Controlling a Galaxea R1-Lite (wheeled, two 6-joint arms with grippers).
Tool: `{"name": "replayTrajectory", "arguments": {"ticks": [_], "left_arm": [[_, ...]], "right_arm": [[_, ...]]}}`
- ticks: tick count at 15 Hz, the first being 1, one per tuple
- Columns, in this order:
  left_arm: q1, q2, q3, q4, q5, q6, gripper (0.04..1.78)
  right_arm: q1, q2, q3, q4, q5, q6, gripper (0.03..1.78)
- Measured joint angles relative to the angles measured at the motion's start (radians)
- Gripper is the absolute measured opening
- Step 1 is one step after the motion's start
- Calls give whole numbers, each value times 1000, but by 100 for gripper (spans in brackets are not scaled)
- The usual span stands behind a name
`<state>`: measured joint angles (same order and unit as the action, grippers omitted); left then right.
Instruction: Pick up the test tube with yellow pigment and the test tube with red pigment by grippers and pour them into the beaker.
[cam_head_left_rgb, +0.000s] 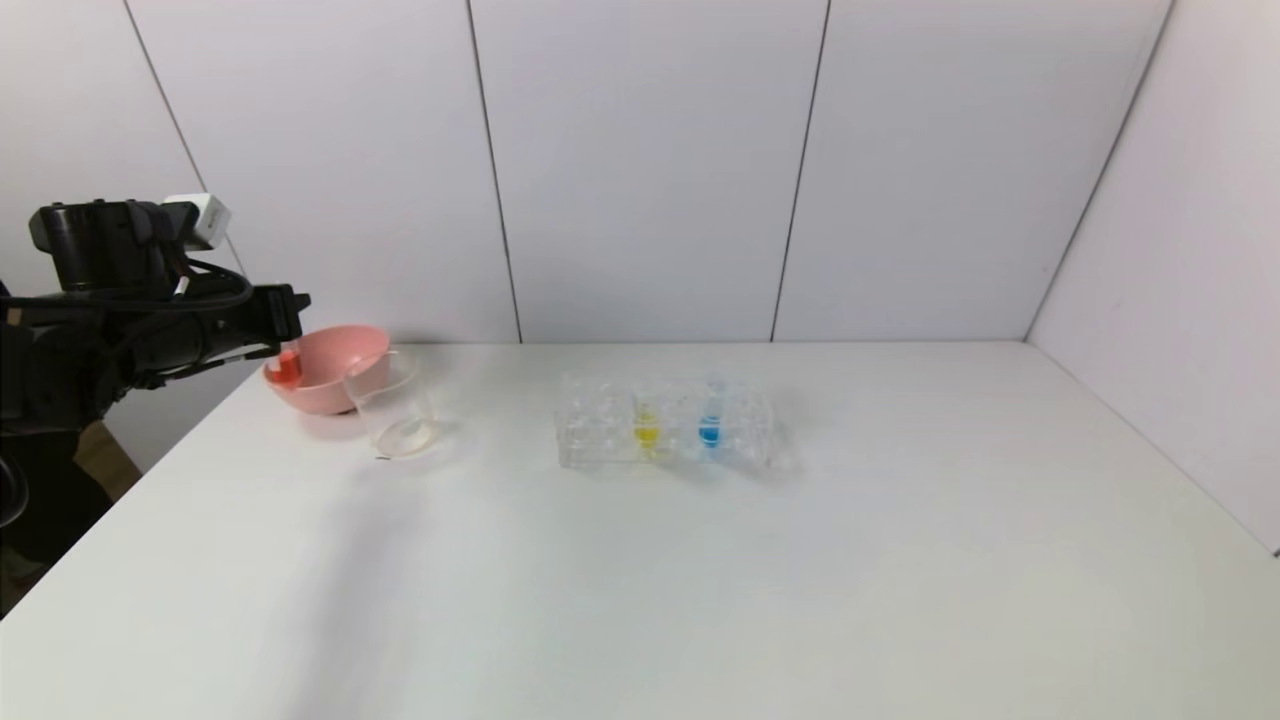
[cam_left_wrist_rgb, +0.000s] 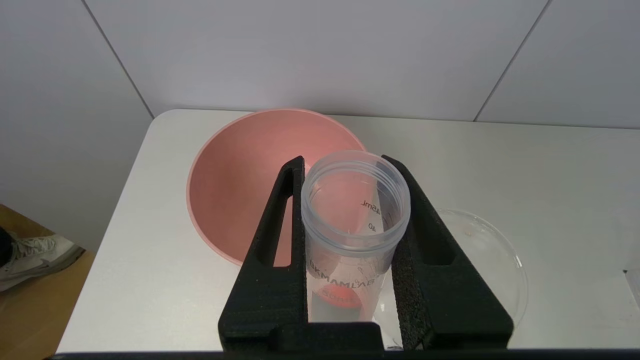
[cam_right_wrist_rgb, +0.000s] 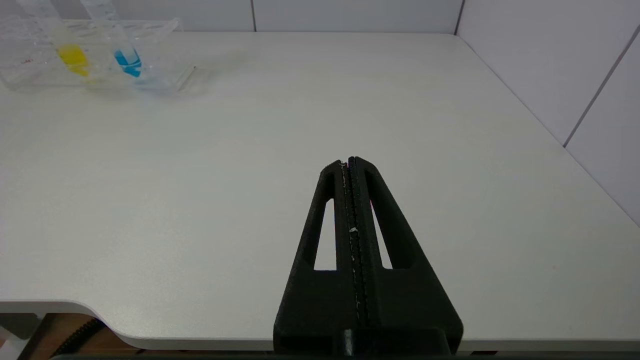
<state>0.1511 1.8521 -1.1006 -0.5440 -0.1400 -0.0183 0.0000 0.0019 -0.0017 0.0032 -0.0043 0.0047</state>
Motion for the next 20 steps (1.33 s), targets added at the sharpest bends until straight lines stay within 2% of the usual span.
{"name": "replayTrajectory", "arguments": {"ticks": [5,8,14,18,20], "left_arm": [[-13,-16,9,36,-8,24,49],[-18,-34,42,37,-51,143,49],[-15,-64,41,108,-88,173,49],[-13,-82,-28,206,-100,301,49],[1,-86,-42,224,-101,311,49]], "right_arm": [[0,0,0,0,0,0,11],[0,0,0,0,0,0,11],[0,0,0,0,0,0,11],[0,0,0,0,0,0,11],[0,0,0,0,0,0,11]]}}
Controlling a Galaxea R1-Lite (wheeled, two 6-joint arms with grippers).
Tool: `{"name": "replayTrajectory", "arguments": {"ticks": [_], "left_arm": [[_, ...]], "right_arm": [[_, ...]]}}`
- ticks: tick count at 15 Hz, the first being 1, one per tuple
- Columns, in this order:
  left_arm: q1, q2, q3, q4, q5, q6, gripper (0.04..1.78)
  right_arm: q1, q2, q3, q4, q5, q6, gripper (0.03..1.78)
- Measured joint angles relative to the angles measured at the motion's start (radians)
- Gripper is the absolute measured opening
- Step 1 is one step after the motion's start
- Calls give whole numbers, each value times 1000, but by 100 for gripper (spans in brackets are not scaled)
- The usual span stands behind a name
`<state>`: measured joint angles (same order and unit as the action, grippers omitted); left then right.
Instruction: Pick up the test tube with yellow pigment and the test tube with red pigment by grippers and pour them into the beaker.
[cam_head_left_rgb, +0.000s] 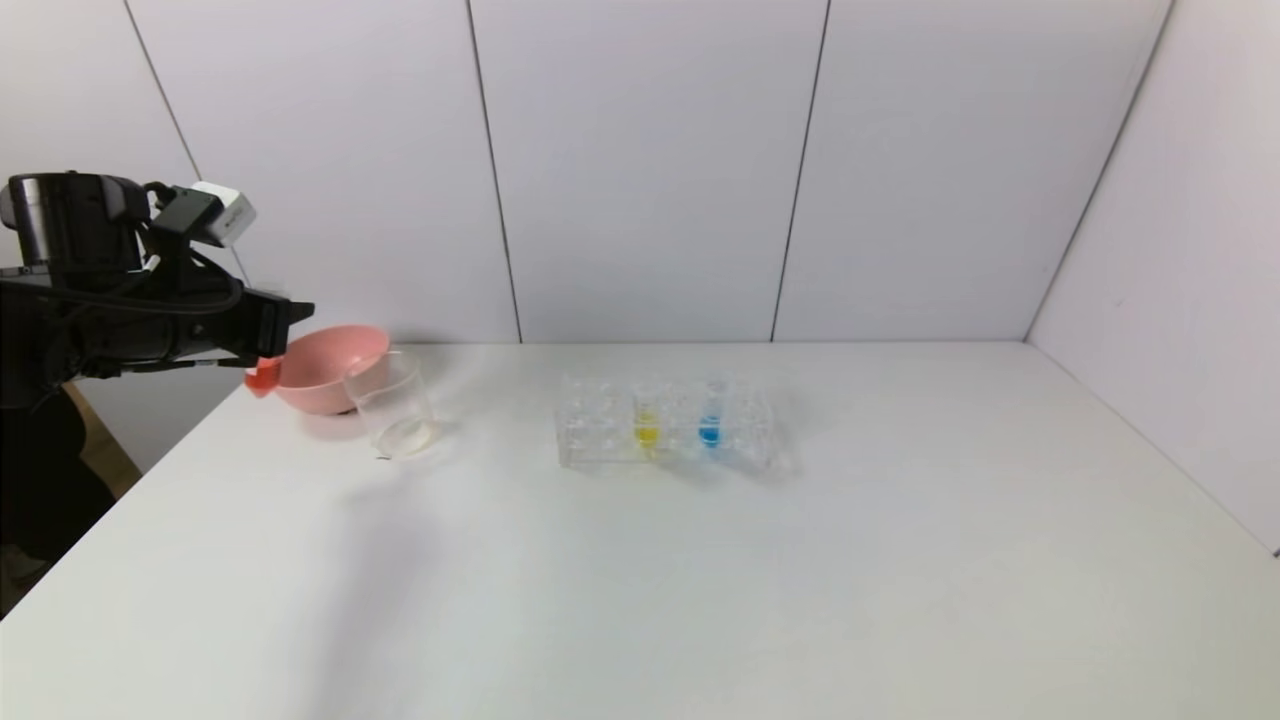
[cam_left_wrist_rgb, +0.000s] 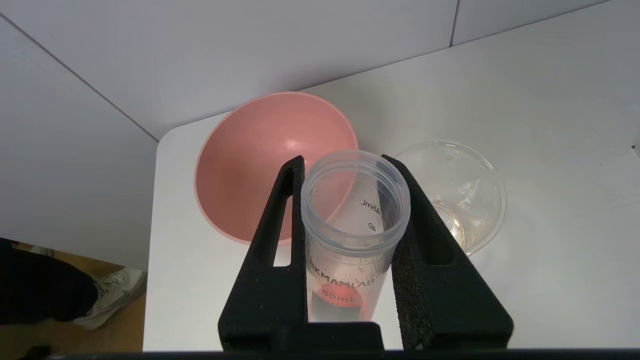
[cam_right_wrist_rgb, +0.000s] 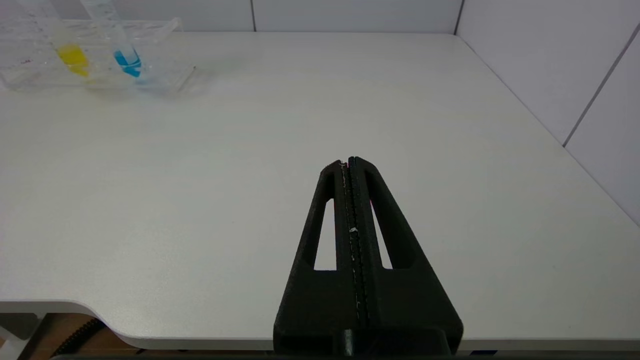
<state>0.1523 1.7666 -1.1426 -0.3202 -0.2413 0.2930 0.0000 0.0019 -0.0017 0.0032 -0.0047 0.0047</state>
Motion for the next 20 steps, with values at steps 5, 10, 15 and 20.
{"name": "replayTrajectory", "arguments": {"ticks": [5,10,15,20], "left_arm": [[18,-2,-14,0,-81,-1,49],[39,0,-18,0,-212,-4,49],[75,10,-34,-1,-386,5,49],[122,34,-114,107,-492,149,49]], "right_arm": [[0,0,0,0,0,0,11],[0,0,0,0,0,0,11],[0,0,0,0,0,0,11],[0,0,0,0,0,0,11]]}}
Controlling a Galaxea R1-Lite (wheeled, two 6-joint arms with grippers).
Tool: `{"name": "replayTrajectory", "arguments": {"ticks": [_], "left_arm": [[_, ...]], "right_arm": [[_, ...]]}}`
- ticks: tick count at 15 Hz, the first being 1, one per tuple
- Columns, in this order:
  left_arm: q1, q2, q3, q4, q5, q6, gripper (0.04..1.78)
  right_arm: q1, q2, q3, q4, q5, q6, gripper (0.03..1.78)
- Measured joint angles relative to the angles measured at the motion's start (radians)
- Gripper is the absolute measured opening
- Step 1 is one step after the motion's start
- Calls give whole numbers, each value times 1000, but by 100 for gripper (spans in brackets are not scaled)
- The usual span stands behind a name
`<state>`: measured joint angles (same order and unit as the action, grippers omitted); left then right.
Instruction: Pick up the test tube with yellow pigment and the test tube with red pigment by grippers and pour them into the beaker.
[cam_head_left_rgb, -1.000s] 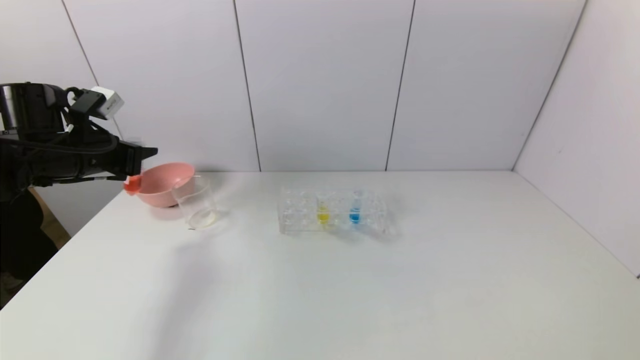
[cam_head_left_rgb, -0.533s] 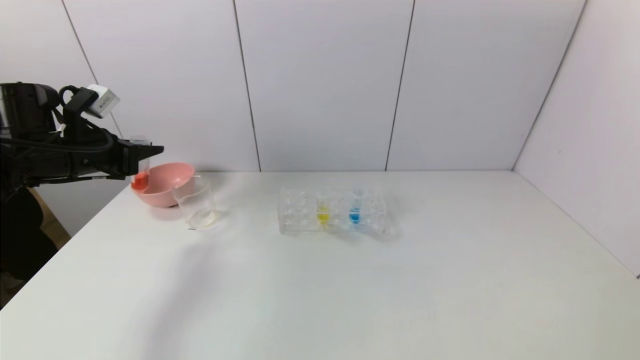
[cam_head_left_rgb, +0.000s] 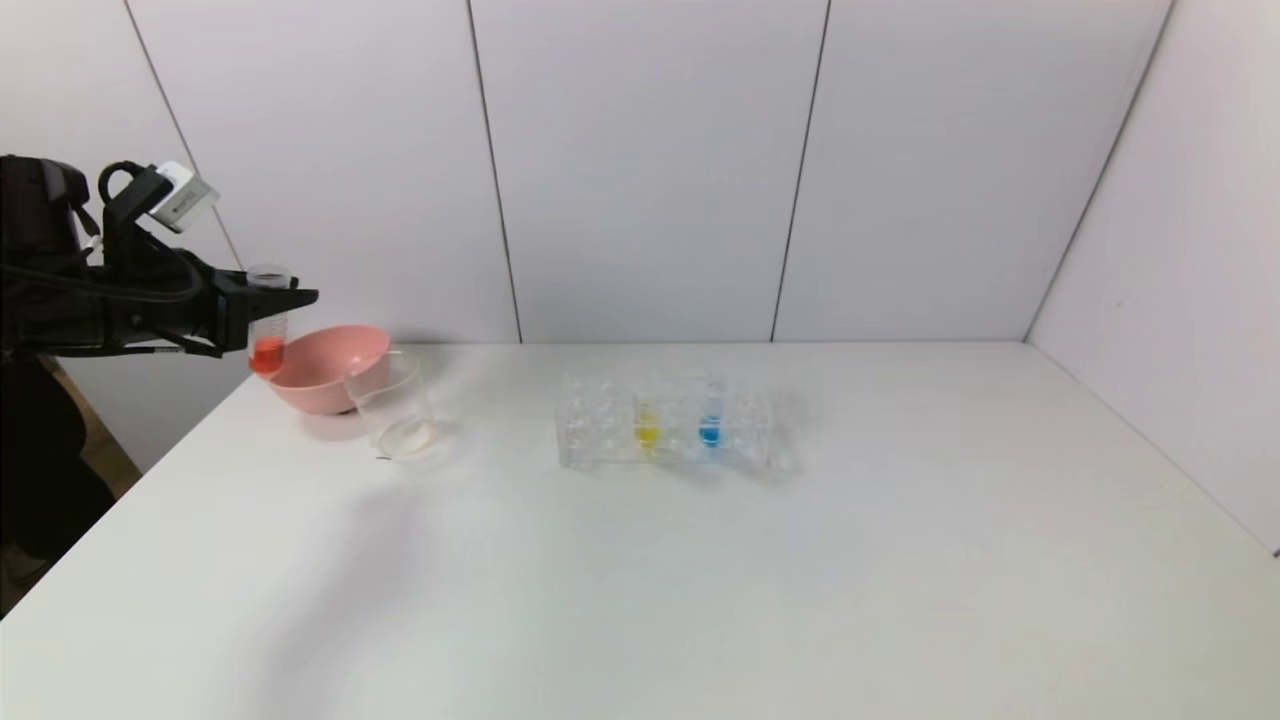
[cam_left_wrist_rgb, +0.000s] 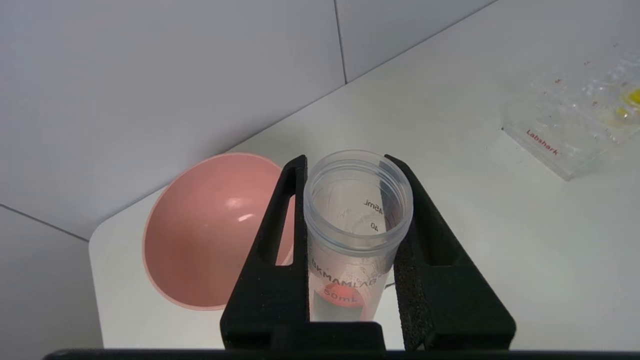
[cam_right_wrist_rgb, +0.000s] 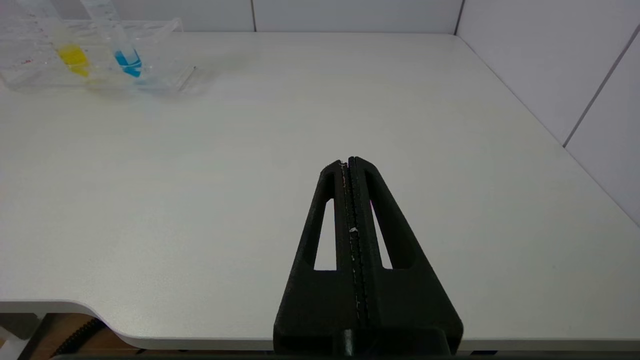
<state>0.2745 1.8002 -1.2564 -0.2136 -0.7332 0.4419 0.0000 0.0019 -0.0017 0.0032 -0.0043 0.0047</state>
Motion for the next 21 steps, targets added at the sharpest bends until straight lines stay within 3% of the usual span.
{"name": "replayTrajectory", "arguments": {"ticks": [7,15,21], "left_arm": [[36,97,-237,362,-89,383,49],[38,158,-409,559,-87,586,49],[34,230,-520,618,-86,783,49]], "right_arm": [[0,0,0,0,0,0,11],[0,0,0,0,0,0,11],[0,0,0,0,0,0,11]]}}
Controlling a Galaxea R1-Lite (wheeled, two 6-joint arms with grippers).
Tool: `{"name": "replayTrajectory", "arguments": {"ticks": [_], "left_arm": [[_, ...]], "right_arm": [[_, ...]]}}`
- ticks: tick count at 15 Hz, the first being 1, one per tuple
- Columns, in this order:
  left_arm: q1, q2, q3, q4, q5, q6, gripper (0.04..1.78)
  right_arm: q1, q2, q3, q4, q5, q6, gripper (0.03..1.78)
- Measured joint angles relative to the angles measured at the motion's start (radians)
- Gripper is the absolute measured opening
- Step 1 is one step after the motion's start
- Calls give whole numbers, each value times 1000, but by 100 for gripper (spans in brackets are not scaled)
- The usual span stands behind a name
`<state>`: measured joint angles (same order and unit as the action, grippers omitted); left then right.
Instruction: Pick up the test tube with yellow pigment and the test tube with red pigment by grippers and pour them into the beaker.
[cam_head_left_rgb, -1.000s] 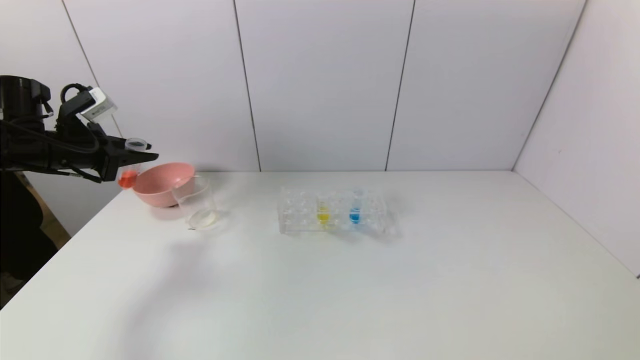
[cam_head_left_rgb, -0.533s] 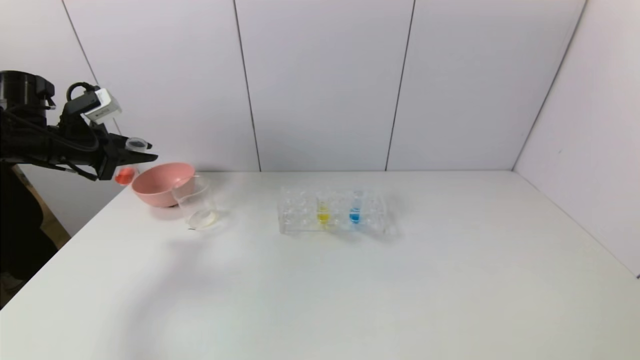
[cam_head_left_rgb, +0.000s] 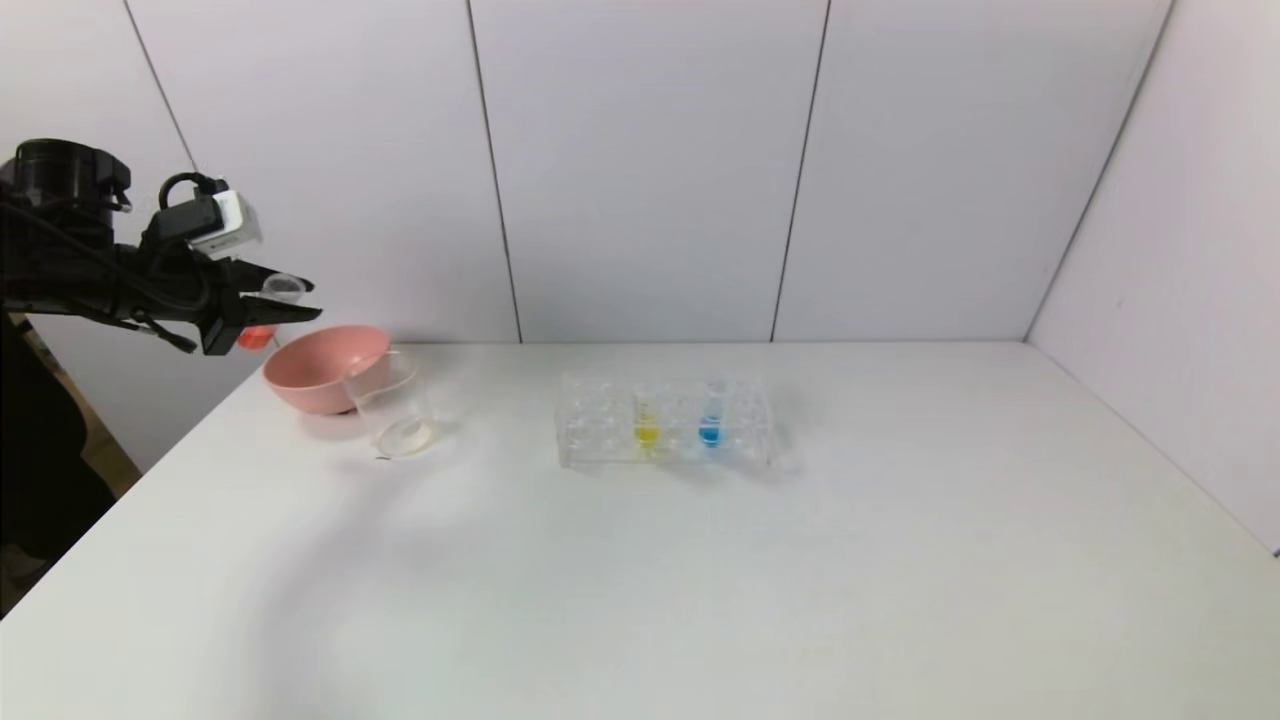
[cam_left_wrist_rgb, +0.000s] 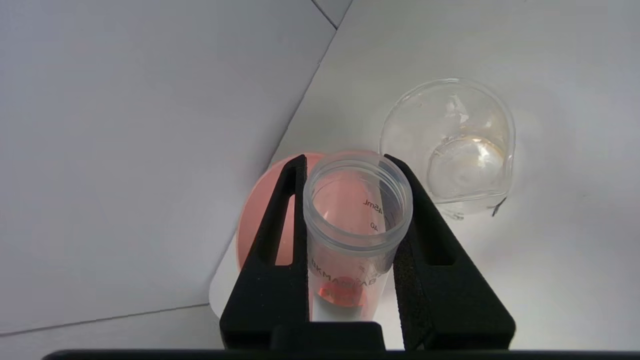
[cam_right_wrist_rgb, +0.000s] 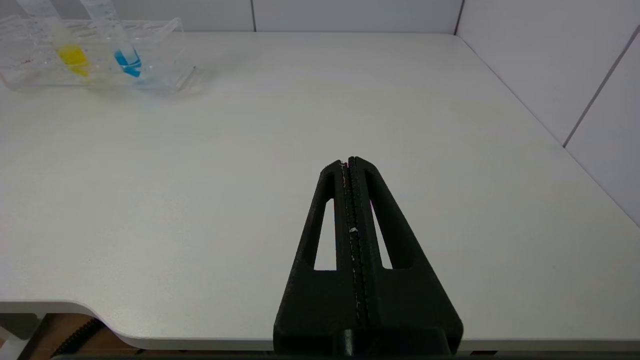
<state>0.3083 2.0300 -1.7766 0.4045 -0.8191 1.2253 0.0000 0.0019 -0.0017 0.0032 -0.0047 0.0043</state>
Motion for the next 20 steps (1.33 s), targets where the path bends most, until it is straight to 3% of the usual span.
{"name": "replayTrajectory", "arguments": {"ticks": [6,20], "left_arm": [[-8,50,-119,117,5,172,49],[-41,121,-196,148,51,186,49]], "right_arm": [[0,0,0,0,0,0,11],[0,0,0,0,0,0,11]]}}
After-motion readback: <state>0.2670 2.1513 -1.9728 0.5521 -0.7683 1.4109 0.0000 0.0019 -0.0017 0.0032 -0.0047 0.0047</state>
